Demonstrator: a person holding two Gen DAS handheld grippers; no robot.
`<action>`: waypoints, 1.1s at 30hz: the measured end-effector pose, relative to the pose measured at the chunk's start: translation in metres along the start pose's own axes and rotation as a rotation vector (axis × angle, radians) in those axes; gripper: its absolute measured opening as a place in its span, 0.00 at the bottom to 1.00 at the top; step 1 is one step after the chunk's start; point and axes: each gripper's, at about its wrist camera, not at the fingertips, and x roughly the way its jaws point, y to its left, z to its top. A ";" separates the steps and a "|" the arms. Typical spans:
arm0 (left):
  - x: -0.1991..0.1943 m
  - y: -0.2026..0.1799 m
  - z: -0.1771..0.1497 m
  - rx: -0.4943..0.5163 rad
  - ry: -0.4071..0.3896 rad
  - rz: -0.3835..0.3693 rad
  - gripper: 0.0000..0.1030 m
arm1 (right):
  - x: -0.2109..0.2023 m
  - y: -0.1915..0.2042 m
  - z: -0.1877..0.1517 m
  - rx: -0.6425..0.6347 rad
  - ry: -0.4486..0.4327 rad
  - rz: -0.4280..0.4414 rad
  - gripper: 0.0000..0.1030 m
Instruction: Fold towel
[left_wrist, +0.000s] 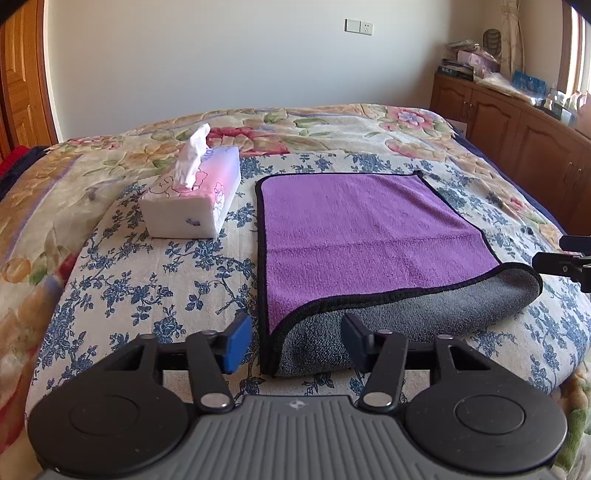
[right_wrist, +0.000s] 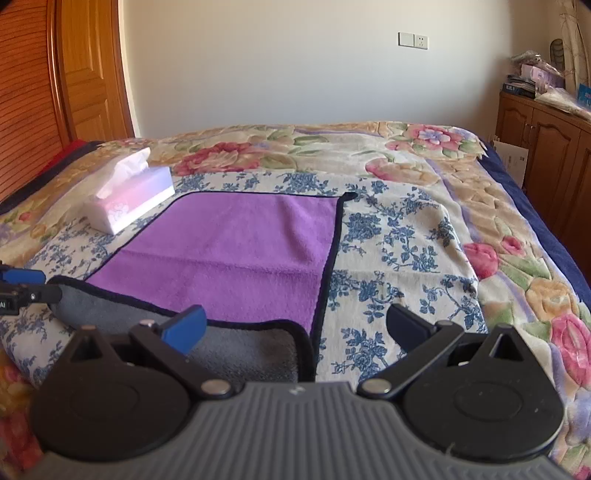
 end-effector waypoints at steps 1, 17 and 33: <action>0.001 0.001 0.000 0.001 0.004 0.001 0.51 | 0.001 0.000 -0.001 0.001 0.003 0.001 1.00; 0.005 0.005 -0.003 -0.011 0.029 -0.003 0.16 | 0.013 -0.005 -0.001 0.041 0.061 0.063 0.97; 0.009 0.005 -0.007 -0.012 0.041 -0.007 0.13 | 0.024 -0.012 -0.004 0.109 0.138 0.155 0.69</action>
